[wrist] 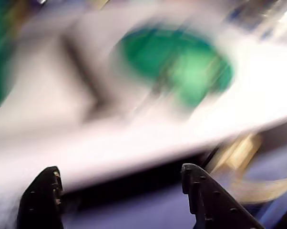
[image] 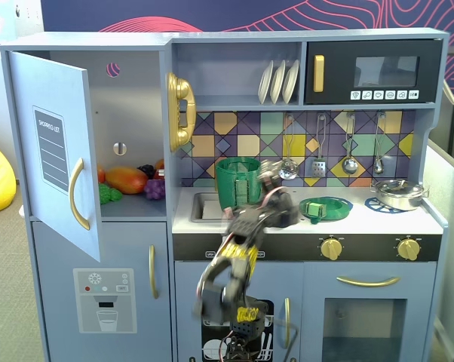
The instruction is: Take off the lid from the green recipient and place it on the counter
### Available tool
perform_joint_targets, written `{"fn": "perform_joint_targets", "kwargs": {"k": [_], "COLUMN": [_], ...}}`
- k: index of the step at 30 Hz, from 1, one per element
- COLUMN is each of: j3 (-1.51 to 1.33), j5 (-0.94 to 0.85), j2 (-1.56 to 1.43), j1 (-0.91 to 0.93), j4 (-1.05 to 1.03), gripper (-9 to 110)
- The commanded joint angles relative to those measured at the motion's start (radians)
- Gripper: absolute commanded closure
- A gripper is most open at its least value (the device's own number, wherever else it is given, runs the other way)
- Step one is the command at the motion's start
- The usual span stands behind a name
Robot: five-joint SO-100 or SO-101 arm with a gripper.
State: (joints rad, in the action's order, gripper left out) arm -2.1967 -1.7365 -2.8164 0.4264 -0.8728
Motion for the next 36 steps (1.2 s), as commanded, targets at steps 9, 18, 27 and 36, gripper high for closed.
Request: {"fn": "perform_joint_targets", "kwargs": {"k": [9, 18, 27, 36], "j3": [-0.460, -0.744, -0.801, -0.801], "j5": [-0.006, 0.087, 0.091, 0.221], "j2": [-0.249, -0.278, -0.354, -0.362], "j1": [-0.339, -0.449, -0.433, -0.402], "j4": [-0.364, -0.362, -0.609, -0.660], "gripper": [91, 94, 98, 97]}}
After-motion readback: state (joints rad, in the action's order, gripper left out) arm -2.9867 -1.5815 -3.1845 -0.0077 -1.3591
